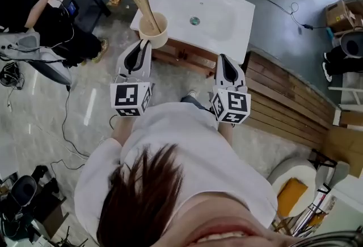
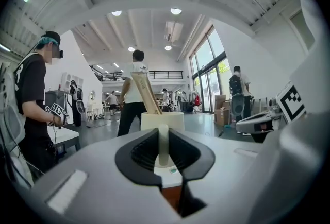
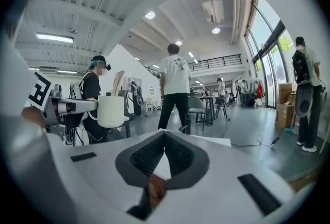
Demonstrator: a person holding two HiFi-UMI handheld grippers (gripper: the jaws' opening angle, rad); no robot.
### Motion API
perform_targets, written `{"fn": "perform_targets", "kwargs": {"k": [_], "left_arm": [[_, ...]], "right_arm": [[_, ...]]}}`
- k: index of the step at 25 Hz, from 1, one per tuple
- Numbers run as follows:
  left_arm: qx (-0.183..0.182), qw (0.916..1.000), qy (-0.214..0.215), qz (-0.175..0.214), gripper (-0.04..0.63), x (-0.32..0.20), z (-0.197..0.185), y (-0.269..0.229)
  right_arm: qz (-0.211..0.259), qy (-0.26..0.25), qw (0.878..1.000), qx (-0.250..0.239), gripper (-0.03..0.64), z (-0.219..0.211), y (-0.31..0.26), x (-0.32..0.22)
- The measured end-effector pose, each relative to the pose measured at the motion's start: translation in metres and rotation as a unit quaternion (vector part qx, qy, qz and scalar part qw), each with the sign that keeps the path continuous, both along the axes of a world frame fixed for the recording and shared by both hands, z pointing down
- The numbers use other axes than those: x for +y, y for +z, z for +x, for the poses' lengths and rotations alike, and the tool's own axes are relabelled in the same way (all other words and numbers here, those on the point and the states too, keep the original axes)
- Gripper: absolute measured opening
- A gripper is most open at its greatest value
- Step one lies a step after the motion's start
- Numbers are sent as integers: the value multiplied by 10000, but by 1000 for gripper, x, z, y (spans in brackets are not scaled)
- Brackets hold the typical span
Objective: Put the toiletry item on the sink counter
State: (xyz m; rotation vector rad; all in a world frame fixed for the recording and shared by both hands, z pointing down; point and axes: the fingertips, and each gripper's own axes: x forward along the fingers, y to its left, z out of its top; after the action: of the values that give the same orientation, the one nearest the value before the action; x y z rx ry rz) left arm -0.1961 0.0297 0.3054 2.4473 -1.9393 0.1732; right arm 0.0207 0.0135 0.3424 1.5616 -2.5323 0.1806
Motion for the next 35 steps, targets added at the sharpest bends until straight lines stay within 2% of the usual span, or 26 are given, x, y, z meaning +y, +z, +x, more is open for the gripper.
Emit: {"fn": "perform_targets", "kwargs": {"k": [5, 9, 16, 25, 35], "left_arm": [[17, 9993, -349, 101, 47, -34, 16, -12], [-27, 9983, -578, 57, 48, -60, 29, -12], [-84, 9969, -780, 65, 46, -87, 35, -8], [-196, 9979, -612, -104, 47, -130, 47, -4], [-210, 9992, -321, -84, 47, -204, 36, -6]], "right_arm": [[118, -318, 9994, 19, 5, 19, -15, -52], [41, -491, 9988, 8, 5, 38, -12, -85], [-67, -541, 9985, -27, 5, 59, 3, -105], [-393, -115, 9991, -134, 5, 94, 26, -113], [-395, 163, 9991, 1, 5, 90, 17, -171]]}}
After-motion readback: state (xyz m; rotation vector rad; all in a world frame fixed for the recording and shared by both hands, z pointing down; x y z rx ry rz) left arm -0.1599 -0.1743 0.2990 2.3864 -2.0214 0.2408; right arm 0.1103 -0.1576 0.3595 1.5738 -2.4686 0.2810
